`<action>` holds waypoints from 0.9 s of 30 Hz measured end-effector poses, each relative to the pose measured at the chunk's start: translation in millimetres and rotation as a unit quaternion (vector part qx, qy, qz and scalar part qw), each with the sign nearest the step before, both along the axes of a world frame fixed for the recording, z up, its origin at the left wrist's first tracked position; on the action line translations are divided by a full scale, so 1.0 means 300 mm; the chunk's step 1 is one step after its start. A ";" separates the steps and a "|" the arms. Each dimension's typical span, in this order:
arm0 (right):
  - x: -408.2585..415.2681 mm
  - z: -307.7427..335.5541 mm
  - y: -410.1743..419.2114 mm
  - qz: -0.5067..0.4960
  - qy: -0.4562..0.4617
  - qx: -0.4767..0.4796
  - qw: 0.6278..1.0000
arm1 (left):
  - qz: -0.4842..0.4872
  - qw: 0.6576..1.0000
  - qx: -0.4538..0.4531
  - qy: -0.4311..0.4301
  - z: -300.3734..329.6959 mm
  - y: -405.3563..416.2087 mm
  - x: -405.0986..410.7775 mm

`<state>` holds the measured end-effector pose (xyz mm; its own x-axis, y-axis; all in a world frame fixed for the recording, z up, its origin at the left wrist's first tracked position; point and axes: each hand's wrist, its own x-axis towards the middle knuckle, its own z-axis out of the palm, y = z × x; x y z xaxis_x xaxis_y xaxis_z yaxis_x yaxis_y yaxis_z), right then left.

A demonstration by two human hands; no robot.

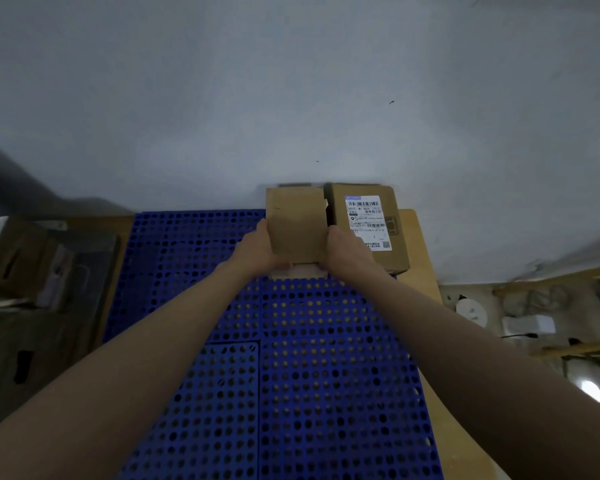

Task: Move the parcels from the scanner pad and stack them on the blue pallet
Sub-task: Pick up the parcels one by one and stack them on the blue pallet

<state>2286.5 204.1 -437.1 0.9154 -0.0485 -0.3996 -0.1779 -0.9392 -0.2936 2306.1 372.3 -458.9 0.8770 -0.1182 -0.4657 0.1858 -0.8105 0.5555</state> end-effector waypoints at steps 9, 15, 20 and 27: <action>0.019 -0.024 0.038 -0.011 0.010 -0.030 0.999 | -0.007 1.000 -0.006 0.021 -0.009 -0.006 0.017; 0.004 0.034 0.053 0.001 -0.002 -0.021 1.000 | -0.072 0.995 0.045 0.045 0.035 0.007 0.007; -0.068 0.137 0.064 0.051 0.027 -0.031 0.998 | -0.135 0.980 0.142 0.037 0.129 0.060 -0.052; -0.262 0.300 0.105 0.116 0.067 -0.043 0.990 | -0.168 0.962 0.214 0.029 0.288 0.147 -0.247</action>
<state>2208.0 235.7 -347.0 0.8448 0.1173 -0.5221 0.0128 -0.9798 -0.1993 2231.8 416.4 -372.4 0.7941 -0.1764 -0.5816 -0.1060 -0.9825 0.1532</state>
